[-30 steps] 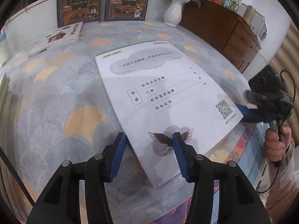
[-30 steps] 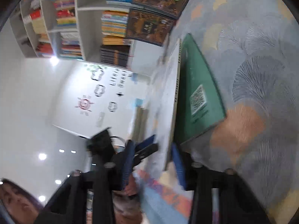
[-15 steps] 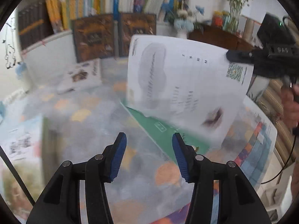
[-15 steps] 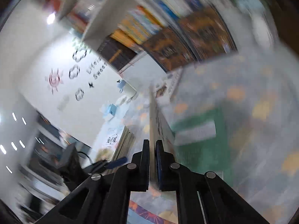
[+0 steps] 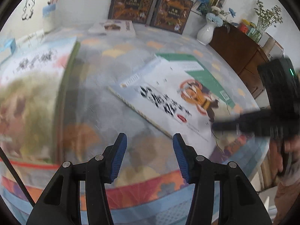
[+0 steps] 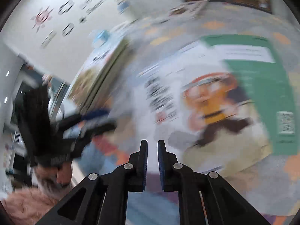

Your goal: Organize books

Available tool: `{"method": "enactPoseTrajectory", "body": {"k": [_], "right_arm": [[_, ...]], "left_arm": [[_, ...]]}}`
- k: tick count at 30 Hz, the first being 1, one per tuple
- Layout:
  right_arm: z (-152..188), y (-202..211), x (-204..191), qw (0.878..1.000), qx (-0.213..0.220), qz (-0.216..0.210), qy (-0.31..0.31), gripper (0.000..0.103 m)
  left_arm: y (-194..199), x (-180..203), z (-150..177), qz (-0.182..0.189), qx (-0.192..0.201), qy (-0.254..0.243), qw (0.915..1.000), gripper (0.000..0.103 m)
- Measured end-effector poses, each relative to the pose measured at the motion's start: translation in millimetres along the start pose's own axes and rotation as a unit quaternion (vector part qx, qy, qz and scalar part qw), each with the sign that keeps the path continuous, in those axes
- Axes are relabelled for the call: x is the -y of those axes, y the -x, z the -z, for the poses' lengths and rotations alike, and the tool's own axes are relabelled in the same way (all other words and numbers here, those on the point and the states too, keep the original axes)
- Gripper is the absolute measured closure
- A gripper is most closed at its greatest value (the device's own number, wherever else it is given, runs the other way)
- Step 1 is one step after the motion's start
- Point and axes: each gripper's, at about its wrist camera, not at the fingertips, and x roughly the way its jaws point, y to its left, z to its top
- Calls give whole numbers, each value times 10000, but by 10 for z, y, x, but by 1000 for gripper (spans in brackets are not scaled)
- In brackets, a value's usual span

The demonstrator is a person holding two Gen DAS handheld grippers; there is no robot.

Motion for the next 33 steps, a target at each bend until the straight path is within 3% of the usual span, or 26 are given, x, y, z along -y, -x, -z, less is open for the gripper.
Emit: {"method": "enactPoseTrajectory", "body": {"k": [1, 2, 4, 6, 8, 11, 16, 18, 20, 21, 22, 23, 25, 27, 30, 33], "right_arm": [[-95, 28, 75, 9999, 59, 143, 30, 79], [-174, 87, 191, 9989, 193, 411, 72, 57], [-299, 161, 363, 9951, 476, 866, 63, 27], [-438, 156, 520, 9921, 621, 1090, 79, 26], [-491, 10, 643, 9958, 290, 861, 55, 26], [-345, 15, 488, 9985, 260, 457, 182, 23], [231, -42, 203, 9975, -489, -492, 113, 25], [271, 8, 302, 9971, -318, -695, 11, 29], [215, -5, 494, 9930, -191, -1095, -407, 42], [156, -47, 600, 9892, -123, -1316, -628, 44], [119, -72, 664, 9873, -68, -1441, -669, 53], [123, -99, 715, 9871, -17, -1450, -682, 68], [170, -129, 804, 9856, 98, -1468, -835, 88], [234, -109, 915, 9793, 218, -1689, -1090, 90], [240, -9, 722, 9869, 295, -1322, -877, 88], [138, 183, 418, 9907, 493, -1216, -350, 88]], "left_arm": [[-38, 23, 15, 100, -52, 32, 9999, 54], [-88, 50, 33, 200, -129, 62, 9997, 54], [-165, 122, 81, 294, -243, 64, 9993, 54], [-223, 225, 93, 246, -219, -65, 9994, 52], [-251, 263, 74, 296, -222, -91, 9993, 50], [-261, 212, 61, 451, -260, 24, 9986, 50], [-148, 66, 186, 491, -310, 79, 9983, 53], [-159, 20, 161, 621, -416, 42, 9972, 57], [-199, -17, 109, 691, -495, 64, 9964, 58], [-220, -36, 86, 697, -494, 89, 9963, 63], [-247, -59, 57, 685, -463, 121, 9965, 69], [-272, -101, 31, 698, -418, 221, 9964, 73], [-294, -186, 8, 788, -340, 515, 9950, 81], [-293, -176, 4, 712, -273, 581, 9954, 82], [-231, -16, -27, 330, -264, 346, 9985, 82], [-109, 155, -103, 141, -144, -9, 9998, 82]]}}
